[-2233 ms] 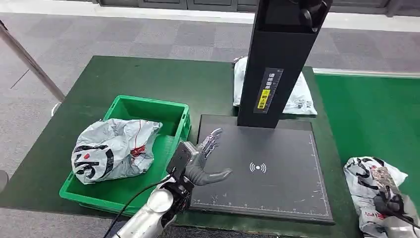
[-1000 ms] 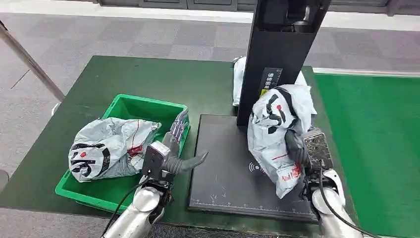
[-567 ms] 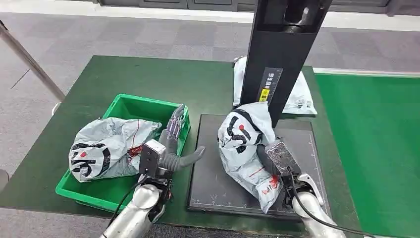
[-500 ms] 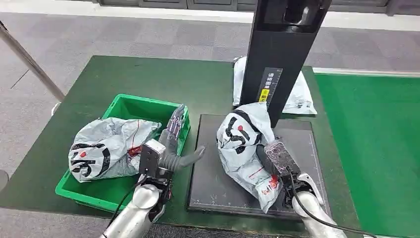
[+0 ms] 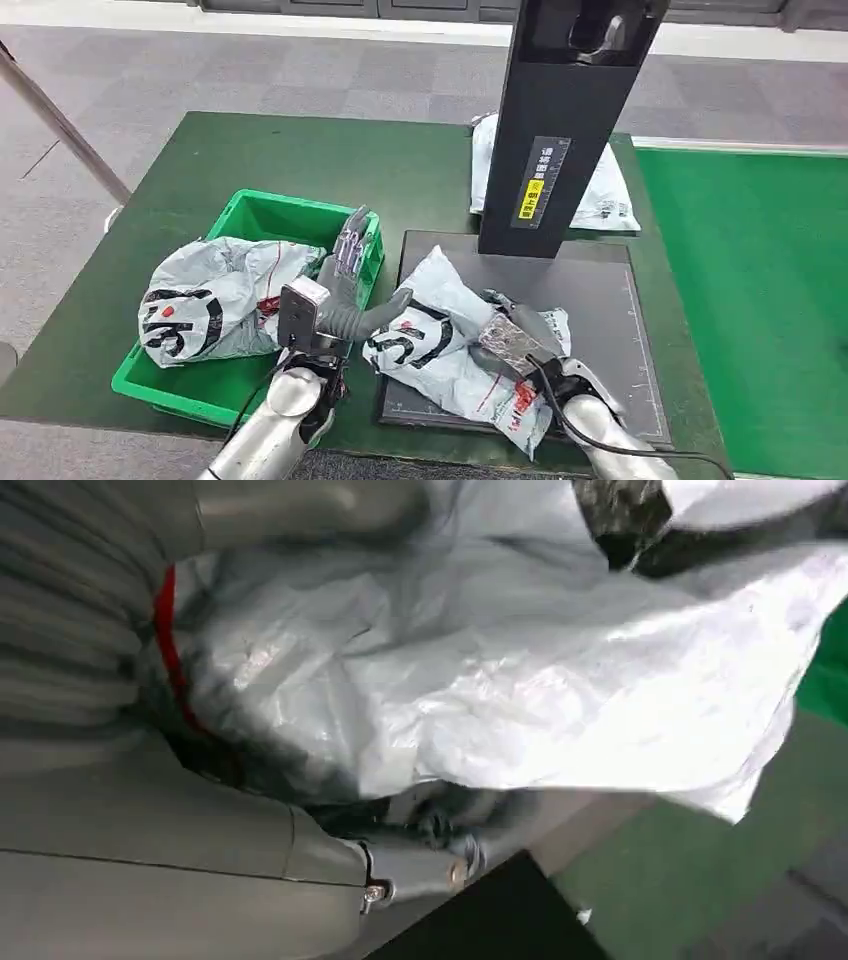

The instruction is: Moved the parcel from conveyor to table for the left to box.

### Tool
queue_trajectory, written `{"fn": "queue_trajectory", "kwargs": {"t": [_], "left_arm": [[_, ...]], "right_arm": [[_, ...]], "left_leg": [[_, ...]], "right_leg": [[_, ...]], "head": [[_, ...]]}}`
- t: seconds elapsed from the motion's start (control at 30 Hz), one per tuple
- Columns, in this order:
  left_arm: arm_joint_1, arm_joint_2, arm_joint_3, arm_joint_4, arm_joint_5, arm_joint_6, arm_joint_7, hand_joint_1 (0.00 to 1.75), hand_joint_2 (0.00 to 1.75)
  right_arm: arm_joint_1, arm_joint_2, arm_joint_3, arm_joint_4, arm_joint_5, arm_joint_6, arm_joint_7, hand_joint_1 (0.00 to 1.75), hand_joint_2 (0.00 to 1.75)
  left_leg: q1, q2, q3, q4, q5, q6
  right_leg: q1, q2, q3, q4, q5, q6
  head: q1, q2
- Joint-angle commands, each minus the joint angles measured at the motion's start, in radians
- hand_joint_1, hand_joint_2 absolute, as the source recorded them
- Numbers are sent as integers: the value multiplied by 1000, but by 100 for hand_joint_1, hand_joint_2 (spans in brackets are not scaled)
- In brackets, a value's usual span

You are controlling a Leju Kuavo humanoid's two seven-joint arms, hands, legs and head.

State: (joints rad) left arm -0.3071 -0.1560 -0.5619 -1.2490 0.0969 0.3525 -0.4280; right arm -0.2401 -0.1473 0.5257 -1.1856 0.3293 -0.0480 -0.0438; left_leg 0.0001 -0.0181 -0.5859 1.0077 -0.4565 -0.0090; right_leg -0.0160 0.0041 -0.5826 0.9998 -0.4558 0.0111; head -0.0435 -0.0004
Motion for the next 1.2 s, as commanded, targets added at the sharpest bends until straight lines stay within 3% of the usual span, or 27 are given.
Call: {"fn": "queue_trajectory", "kwargs": {"t": [0.03, 0.33, 0.57, 0.77, 0.97, 1.2], "left_arm": [[-34, 23, 10, 40, 46, -50, 3, 0, 175], [-66, 31, -45, 121, -29, -63, 57, 0, 175], [-72, 28, -44, 143, -39, -71, 58, 0, 175], [-107, 4, -83, 295, -177, -53, 122, 0, 175], [-157, -5, -178, 456, -404, -31, 227, 0, 175], [-235, -41, -314, 677, -714, -80, 375, 0, 175]], "right_arm": [[11, 42, -24, 52, -45, -12, -66, 0, 175], [41, 75, -149, -34, -195, -137, -285, 0, 175], [46, 70, -155, -45, -208, -141, -291, 0, 175], [83, 83, -315, -160, -359, -279, -375, 0, 175], [76, 84, -439, -154, -482, -353, -396, 0, 175], [51, 92, -503, -117, -557, -338, -392, 0, 175]], "left_leg": [[1, 2, 2, -1, 0, 0], [0, 2, 1, -1, 0, -1], [1, 2, 3, -2, 0, -1], [-1, 0, 2, -1, 1, 0], [0, 2, 6, -3, 2, -1], [0, 1, 7, -2, 3, -1]], "right_leg": [[1, 1, 1, -1, 1, -1], [1, 0, 1, -1, 0, -1], [1, 0, 2, -2, 1, -1], [-1, -1, 1, -1, 0, -1], [0, 0, 5, -4, 2, -1], [0, -1, 6, -3, 4, -1]], "head": [[0, 0], [0, 0], [0, 0], [0, 0], [0, 0], [0, 0]]}}
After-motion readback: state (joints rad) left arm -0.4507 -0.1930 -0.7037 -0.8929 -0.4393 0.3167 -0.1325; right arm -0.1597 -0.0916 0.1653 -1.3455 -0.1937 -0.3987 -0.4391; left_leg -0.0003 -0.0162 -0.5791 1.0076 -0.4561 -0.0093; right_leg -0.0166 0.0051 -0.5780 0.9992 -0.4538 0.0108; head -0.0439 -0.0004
